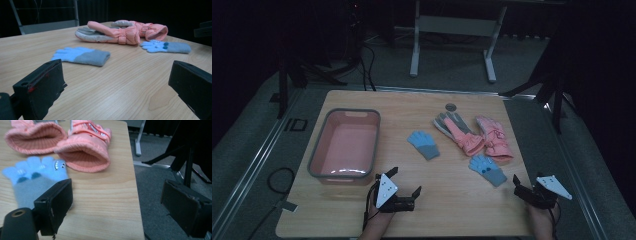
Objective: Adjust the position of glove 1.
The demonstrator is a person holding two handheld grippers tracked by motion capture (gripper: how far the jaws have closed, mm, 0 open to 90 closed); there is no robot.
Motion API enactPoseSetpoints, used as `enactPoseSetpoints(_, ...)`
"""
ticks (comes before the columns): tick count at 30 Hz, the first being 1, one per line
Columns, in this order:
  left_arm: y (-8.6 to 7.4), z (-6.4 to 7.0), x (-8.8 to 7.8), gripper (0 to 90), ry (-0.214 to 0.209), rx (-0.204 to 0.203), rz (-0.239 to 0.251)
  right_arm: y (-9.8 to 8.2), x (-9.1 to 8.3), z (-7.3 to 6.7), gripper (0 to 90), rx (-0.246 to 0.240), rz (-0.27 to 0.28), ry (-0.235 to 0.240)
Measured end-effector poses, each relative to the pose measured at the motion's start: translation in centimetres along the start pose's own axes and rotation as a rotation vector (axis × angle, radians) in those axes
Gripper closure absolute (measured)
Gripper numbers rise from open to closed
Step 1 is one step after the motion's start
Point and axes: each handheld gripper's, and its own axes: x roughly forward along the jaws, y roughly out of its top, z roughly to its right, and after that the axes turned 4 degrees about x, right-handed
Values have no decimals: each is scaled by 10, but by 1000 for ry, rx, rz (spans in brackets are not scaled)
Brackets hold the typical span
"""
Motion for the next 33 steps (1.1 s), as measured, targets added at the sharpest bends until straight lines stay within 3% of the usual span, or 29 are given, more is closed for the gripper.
enactPoseSetpoints(5,-1,-1,-3,3,-4,-17,-3,0,1,-1,107,-12,-19,-10)
enactPoseSetpoints(11,-1,-2,-5,3,-24,-35,8,5,-3,0,107,3,-56,28)
enactPoseSetpoints(14,-1,-1,-5,3,-35,-36,12,24,-9,2,107,-16,-63,33)
enactPoseSetpoints(16,-1,1,-4,3,-15,-30,8,29,-11,2,108,-14,-49,33)
enactPoseSetpoints(18,-1,2,-4,3,-20,-24,9,40,-15,2,148,-1,-46,66)
enactPoseSetpoints(19,-1,1,-4,3,-18,-28,7,51,-16,1,145,5,-55,106)
enactPoseSetpoints(22,-1,1,-5,3,-17,-36,11,62,-17,-2,137,-13,-58,127)
enactPoseSetpoints(24,-1,1,-5,3,-13,-35,13,78,-23,-9,139,-19,0,128)
enactPoseSetpoints(27,-1,2,-5,3,-13,-32,12,87,-25,-13,139,-10,13,124)
enactPoseSetpoints(29,-1,2,-5,3,-13,-31,13,101,-25,-15,138,18,24,196)
enactPoseSetpoints(33,-1,1,-5,3,-25,-29,14,111,-22,-19,138,16,19,221)
